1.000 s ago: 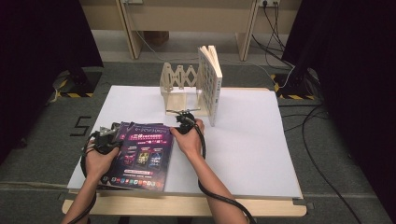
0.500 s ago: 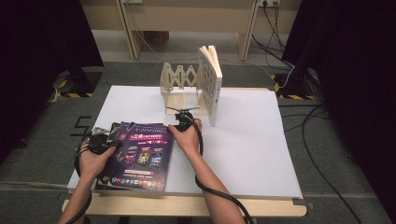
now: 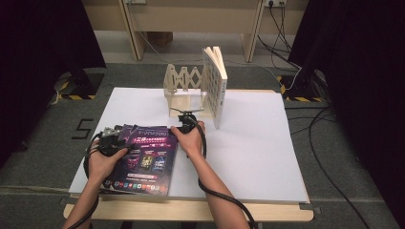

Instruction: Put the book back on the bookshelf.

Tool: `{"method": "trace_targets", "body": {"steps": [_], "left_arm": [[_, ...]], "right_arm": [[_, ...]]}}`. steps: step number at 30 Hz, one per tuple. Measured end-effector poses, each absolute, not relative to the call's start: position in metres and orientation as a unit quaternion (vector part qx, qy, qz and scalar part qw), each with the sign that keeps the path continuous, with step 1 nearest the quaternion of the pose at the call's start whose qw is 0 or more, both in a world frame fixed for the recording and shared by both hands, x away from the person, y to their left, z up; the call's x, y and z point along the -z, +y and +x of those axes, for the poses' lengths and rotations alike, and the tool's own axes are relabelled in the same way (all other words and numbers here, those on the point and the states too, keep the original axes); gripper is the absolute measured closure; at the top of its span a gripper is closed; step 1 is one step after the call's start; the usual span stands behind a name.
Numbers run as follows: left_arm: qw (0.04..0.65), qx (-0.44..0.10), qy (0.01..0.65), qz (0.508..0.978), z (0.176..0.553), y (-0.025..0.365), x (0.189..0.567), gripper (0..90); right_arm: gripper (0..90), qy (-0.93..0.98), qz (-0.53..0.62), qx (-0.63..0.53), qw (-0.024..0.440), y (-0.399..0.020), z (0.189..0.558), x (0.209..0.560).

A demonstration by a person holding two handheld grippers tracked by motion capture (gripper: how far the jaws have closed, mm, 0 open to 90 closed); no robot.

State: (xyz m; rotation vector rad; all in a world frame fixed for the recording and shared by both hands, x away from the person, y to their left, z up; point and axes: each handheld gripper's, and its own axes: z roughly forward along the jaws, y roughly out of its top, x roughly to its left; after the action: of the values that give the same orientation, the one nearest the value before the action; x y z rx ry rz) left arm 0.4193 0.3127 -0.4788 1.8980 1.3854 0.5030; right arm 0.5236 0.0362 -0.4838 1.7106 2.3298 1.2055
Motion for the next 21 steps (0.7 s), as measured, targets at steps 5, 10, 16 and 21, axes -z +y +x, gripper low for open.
{"method": "trace_targets", "body": {"steps": [5,10,16,21], "left_arm": [[0.367,-0.173,0.542,0.736,0.4206,0.3127,0.4797,49.7],[0.365,-0.176,0.545,0.734,0.4198,0.3118,0.4801,50.0],[0.362,-0.176,0.55,0.732,0.4197,0.311,0.48,50.2],[0.363,-0.18,0.551,0.73,0.4186,0.3103,0.4806,50.3]], "right_arm": [[47.8,0.738,0.553,-0.388,-0.003,0.0358,0.5254,0.4844],[48.0,0.735,0.557,-0.387,-0.002,0.0374,0.5247,0.4841],[53.1,0.723,0.57,-0.391,-0.005,0.0348,0.5229,0.4846],[54.3,0.716,0.574,-0.398,-0.009,0.0326,0.5223,0.4821]]}}
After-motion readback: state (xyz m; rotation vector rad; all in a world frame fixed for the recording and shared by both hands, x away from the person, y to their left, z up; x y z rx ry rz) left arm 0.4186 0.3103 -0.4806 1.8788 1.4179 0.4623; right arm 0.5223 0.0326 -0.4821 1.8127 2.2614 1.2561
